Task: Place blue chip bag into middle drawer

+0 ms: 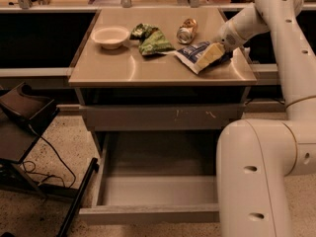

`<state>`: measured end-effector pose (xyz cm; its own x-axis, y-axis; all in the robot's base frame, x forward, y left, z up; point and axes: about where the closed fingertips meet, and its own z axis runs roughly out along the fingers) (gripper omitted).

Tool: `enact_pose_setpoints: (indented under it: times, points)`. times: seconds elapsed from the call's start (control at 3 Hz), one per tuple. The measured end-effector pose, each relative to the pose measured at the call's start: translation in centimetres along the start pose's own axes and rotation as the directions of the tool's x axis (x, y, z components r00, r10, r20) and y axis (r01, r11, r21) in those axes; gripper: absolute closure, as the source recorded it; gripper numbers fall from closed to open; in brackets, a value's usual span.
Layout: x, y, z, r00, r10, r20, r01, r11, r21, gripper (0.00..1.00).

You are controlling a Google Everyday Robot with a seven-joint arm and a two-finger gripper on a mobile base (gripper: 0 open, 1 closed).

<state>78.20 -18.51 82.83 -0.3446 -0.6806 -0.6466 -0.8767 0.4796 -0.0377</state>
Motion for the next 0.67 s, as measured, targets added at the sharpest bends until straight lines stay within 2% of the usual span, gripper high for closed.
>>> enact_pose_setpoints:
  times: [0.67]
  points:
    - [0.0, 0.0, 0.01, 1.0, 0.0, 0.0, 0.0, 1.0, 0.0, 0.66]
